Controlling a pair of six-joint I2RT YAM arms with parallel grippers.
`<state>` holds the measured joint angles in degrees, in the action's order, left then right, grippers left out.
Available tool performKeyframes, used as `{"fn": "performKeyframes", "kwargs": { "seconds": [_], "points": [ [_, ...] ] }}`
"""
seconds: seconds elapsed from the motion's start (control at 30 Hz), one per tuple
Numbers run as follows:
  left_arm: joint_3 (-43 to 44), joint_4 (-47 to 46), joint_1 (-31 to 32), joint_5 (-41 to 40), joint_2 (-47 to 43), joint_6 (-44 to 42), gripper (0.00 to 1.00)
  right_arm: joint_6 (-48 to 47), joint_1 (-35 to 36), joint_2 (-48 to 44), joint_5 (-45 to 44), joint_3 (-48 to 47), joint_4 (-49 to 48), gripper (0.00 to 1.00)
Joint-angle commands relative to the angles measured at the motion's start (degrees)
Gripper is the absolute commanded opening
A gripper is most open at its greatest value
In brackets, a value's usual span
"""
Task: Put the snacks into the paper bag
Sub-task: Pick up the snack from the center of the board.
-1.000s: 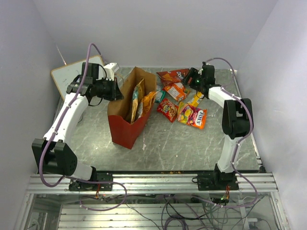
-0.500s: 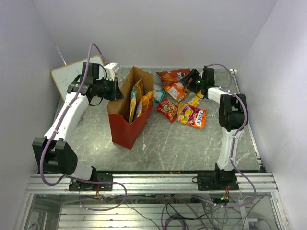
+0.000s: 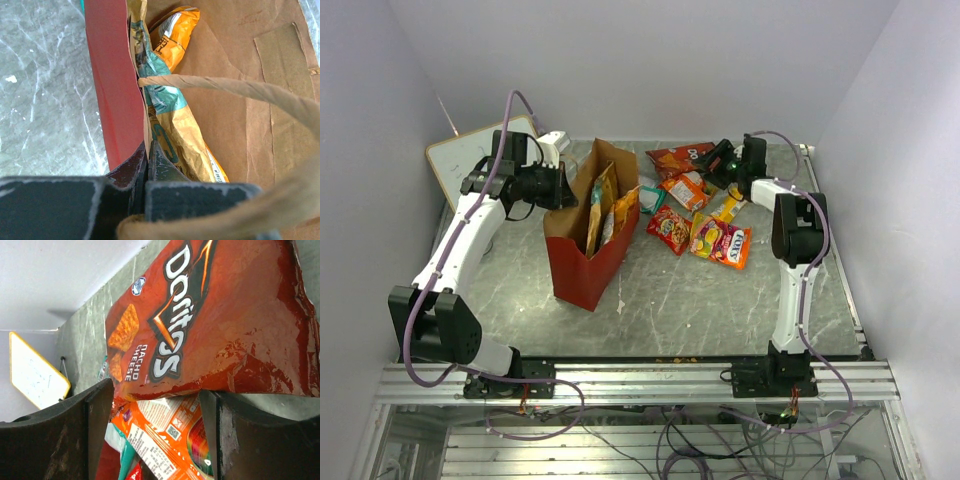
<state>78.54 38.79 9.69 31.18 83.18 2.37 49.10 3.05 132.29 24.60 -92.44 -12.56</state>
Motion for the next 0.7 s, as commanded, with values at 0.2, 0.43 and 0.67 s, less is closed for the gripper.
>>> {"fn": "performKeyframes", "kwargs": {
  "seconds": [0.2,0.43,0.67],
  "points": [
    [-0.49,-2.9,0.15,-0.9,0.16,-0.79,0.07,0.88,-0.66,4.2,0.68,-7.68,3.52,0.52],
    [-0.68,-3.12,0.15,-0.96,0.04,-0.84,0.07,0.92,-1.26,5.19,0.31,-10.14,5.15,0.31],
    [-0.85,-3.29,0.15,-0.77,-0.06,-0.75,0.07,0.78,-2.11,5.05,0.29,-9.75,6.01,0.05]
  ]
}}
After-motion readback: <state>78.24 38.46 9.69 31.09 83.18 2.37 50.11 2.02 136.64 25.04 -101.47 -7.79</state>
